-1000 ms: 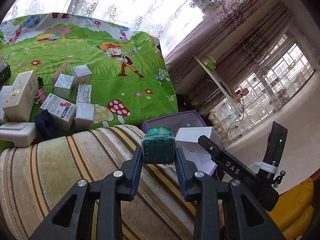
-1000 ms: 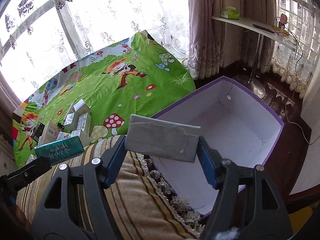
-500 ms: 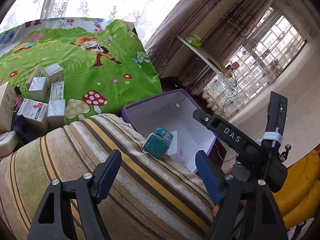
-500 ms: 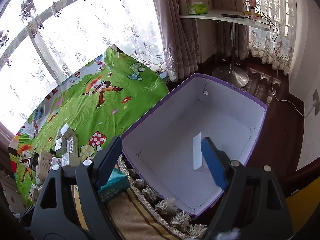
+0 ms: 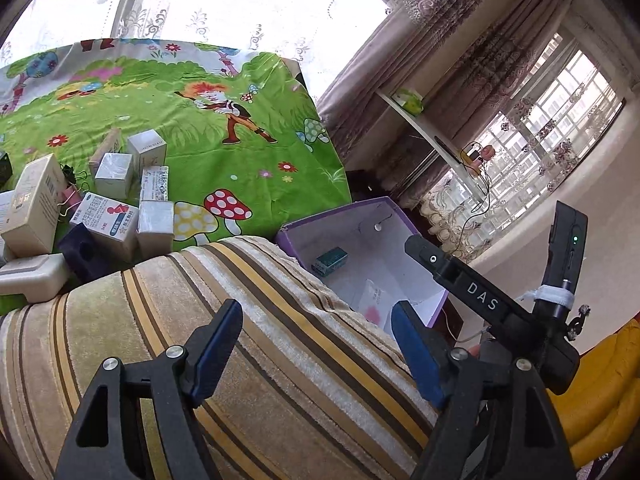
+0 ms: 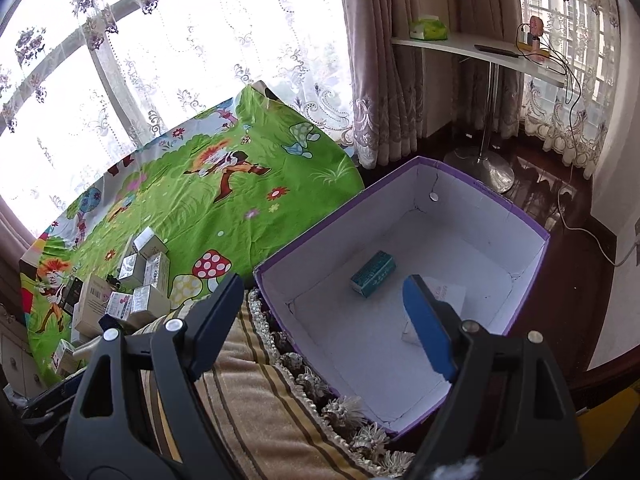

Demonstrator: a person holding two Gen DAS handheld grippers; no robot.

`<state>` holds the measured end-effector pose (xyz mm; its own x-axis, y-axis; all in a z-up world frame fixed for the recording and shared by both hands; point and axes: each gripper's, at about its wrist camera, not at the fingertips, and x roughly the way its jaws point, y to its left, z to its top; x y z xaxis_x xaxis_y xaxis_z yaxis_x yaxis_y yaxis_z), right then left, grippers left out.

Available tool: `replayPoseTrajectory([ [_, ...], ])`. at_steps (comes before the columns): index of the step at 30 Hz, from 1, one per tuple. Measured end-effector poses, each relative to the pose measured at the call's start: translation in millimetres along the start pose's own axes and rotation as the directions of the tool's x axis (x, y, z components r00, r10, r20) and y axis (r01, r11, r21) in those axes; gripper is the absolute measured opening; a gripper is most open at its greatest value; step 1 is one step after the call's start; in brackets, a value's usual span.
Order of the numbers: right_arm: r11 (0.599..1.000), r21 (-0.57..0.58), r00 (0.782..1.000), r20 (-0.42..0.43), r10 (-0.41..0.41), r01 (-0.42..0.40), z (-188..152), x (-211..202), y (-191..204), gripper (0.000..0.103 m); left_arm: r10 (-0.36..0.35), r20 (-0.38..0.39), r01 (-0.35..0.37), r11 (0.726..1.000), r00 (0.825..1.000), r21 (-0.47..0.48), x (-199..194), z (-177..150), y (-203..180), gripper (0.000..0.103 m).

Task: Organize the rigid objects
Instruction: 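Move both tools back over the boxes on the bed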

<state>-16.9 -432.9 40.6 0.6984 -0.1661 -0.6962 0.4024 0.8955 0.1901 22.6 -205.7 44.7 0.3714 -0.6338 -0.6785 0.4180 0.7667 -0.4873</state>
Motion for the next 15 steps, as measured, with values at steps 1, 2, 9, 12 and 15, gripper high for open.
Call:
replayPoseTrajectory([
  [1, 1.0, -0.006, 1.0, 0.002, 0.016, -0.016, 0, 0, 1, 0.084, 0.011, 0.005, -0.011, 1.0, 1.0, -0.004, -3, 0, 3, 0.078],
  [2, 0.999, -0.011, 0.999, 0.006, 0.036, -0.035, 0, -2, 2, 0.084, 0.018, 0.008, -0.018, 1.0, 1.0, -0.008, -7, 0, 7, 0.078],
  [9, 0.99, -0.073, 0.993, 0.013, 0.121, -0.119, -2, -7, 18, 0.084, 0.105, 0.1, -0.102, 0.994, 0.989, -0.038, -47, -2, 39, 0.078],
  [12, 0.984, -0.103, 0.99, -0.011, 0.142, -0.142, -3, -5, 25, 0.084, 0.148, 0.131, -0.139, 0.987, 0.98, -0.077, -67, -7, 59, 0.078],
  [15, 0.978, -0.135, 0.987, -0.027, 0.159, -0.161, -6, -4, 32, 0.084, 0.198, 0.154, -0.18, 0.975, 0.968, -0.127, -86, -13, 83, 0.078],
])
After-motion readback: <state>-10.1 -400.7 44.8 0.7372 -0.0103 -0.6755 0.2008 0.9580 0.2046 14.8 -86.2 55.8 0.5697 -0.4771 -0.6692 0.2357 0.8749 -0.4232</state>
